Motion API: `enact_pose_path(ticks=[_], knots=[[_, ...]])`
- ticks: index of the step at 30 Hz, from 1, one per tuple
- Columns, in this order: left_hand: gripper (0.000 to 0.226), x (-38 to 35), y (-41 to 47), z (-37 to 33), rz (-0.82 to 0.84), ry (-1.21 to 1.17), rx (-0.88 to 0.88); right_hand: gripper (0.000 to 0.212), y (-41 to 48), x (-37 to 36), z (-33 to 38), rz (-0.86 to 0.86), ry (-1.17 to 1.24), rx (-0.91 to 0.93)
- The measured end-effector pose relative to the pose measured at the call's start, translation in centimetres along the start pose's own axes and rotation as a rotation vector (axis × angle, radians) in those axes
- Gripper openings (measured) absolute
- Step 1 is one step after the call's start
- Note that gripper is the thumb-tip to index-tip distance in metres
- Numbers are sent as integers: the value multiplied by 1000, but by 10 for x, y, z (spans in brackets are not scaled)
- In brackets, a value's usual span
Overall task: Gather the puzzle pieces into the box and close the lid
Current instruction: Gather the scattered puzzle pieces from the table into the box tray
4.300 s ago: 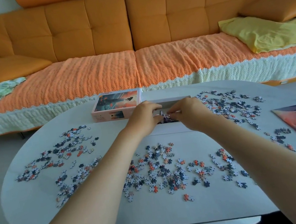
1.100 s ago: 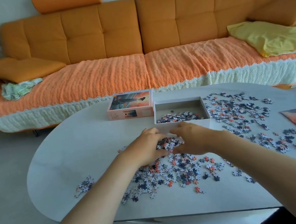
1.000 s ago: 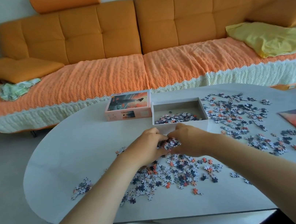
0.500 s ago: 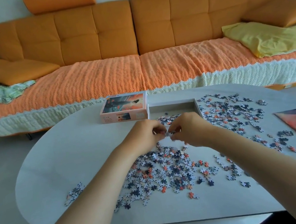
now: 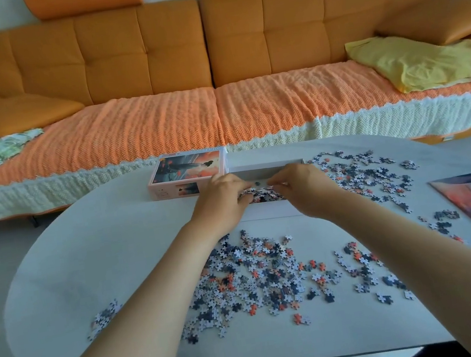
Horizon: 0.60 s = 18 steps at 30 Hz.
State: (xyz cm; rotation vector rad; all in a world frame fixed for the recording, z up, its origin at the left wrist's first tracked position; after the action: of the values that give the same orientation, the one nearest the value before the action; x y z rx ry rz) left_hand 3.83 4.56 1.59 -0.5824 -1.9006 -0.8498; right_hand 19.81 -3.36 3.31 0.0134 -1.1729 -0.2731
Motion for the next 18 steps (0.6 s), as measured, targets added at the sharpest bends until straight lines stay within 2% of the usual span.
enact_pose_path(ticks=[5,7,9,11,14,15,16,18], knots=[[18,10,-17,-8,-78,-50,-88,15,-9,7,9,-66,66,100],[15,12,-27,-14,-39,-88,-94,15,-17,6,14,6,57,149],[17,10,-36,-20,96,-103,-79,17,-26,2,19,163,8,171],[27,4,-44,-21,256,-20,-68,31,-36,-5,21,312,-74,159],[57,-6,-55,-17,416,66,-56,78,-48,-17,18,480,-172,57],[61,-8,-58,-16,441,63,-50,86,-51,-21,16,515,-178,27],[60,-9,-59,-16,448,52,-47,88,-52,-24,15,529,-159,9],[53,-11,-60,-16,418,16,-52,75,-53,-28,16,498,-85,-7]])
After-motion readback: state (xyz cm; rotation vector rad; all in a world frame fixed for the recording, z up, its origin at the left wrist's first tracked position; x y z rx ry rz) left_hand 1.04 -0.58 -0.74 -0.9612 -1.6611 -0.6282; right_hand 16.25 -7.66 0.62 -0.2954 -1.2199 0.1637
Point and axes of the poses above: each hand's wrist, its own y-axis towards the middle knuckle, its own x-axis out of the back of the hand, z = x × y, the point moved 3 cm from there along y, towards the middle knuckle, and after that the axes turned 2 degrees about -x, right-handed, at the moved point
